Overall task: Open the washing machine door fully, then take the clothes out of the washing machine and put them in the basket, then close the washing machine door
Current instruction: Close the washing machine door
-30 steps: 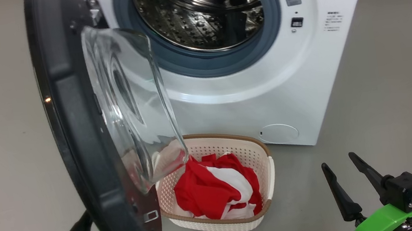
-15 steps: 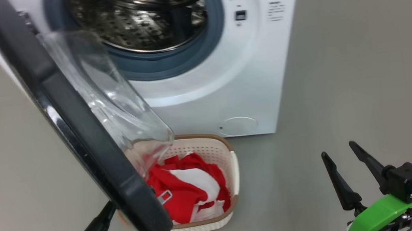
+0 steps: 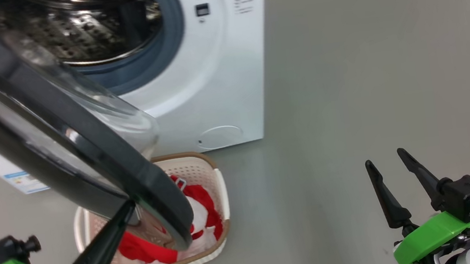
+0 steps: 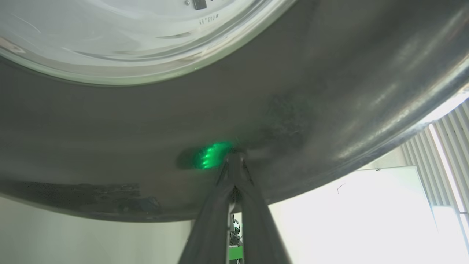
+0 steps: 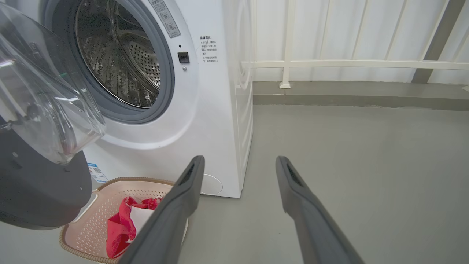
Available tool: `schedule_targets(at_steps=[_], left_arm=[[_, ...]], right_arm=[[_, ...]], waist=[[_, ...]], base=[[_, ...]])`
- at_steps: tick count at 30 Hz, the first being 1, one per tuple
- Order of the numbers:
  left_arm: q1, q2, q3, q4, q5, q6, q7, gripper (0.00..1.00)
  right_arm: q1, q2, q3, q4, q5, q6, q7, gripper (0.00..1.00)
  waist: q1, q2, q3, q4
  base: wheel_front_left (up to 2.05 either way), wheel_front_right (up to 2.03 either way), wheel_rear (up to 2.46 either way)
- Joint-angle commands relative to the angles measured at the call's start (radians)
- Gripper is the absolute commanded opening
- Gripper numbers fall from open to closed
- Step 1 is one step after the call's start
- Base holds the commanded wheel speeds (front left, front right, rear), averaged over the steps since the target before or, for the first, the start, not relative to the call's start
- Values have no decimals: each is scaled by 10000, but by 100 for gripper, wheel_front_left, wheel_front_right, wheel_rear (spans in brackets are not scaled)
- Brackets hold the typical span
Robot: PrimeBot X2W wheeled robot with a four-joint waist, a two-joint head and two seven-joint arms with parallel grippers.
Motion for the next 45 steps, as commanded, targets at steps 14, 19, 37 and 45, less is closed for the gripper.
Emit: schedule_targets(at_steps=[14,19,37,45], left_arm=[[-1853,320,363,1055,-6,-341,8,0],[-2298,339,577,1511,-104,-496,-132,0],[-1640,-8,951,1663,-319,-811,-362,0],[-257,-307,1300,657,-541,-839,-1040,0]], right_arm=[[-690,-89,456,43,205,48,-323,100],[-763,-89,491,119,173,48,-346,100],[-520,-89,621,322,254,48,-346,100],[-352,-89,651,469,297,48,-366,100]], waist=[[-1,0,540,-1155],[-1,0,564,-1379],[-1,0,13,-990],[-1,0,-366,-406]], base=[[0,0,0],[0,0,0],[0,0,0],[0,0,0]])
